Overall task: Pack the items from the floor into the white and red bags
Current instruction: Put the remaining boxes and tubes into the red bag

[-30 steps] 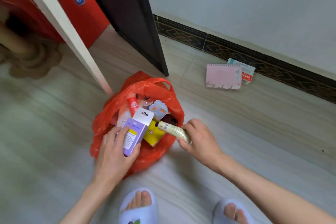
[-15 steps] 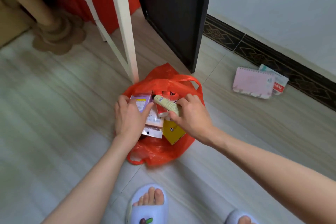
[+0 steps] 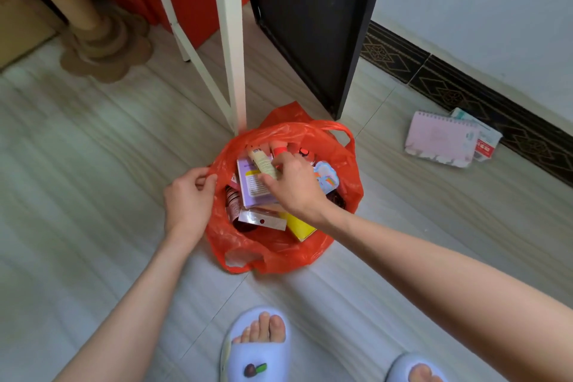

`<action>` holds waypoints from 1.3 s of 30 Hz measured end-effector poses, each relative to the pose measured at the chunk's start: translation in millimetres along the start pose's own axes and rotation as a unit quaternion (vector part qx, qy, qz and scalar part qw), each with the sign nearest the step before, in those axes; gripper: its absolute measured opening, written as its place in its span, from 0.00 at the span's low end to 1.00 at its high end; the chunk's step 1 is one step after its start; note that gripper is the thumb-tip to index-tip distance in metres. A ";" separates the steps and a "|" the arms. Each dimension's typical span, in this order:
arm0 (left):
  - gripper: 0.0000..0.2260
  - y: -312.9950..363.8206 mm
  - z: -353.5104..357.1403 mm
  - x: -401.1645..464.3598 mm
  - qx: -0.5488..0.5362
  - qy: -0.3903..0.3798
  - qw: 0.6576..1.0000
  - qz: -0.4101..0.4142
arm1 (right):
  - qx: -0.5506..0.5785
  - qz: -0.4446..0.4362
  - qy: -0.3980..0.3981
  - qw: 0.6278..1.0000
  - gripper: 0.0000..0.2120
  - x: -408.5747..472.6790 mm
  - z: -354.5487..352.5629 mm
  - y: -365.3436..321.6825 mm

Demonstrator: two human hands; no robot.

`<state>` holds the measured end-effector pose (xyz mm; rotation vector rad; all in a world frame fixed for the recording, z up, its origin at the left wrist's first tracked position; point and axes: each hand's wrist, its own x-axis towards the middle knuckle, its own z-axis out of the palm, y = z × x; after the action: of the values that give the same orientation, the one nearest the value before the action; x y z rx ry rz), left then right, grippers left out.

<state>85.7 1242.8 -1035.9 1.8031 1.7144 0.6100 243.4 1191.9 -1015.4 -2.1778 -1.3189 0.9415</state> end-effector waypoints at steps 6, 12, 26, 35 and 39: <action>0.03 4.4 -15.3 -13.0 -0.105 0.026 0.994 -0.002 | 0.127 0.017 -0.085 0.988 0.20 -14.8 -1.5 11.5; 0.05 10.6 -17.2 -26.5 -0.077 0.001 0.996 0.036 | 0.189 0.008 -0.111 0.976 0.20 -27.9 -15.6 19.9; 0.25 122.1 107.3 -67.7 0.148 -0.248 0.860 0.420 | -0.021 0.123 0.093 0.988 0.23 -66.4 -133.0 198.8; 0.32 212.5 268.1 -0.2 0.341 -0.348 0.704 0.516 | -0.134 0.169 0.128 0.968 0.23 2.7 -202.3 321.6; 0.39 242.8 331.2 11.6 0.334 -0.344 0.726 0.493 | -0.188 0.169 0.080 0.964 0.30 34.3 -214.5 371.5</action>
<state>488.3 1220.2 -1114.4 2.9128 0.3305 -0.4137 634.8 1049.6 -1123.9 -2.7714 -1.1416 0.6462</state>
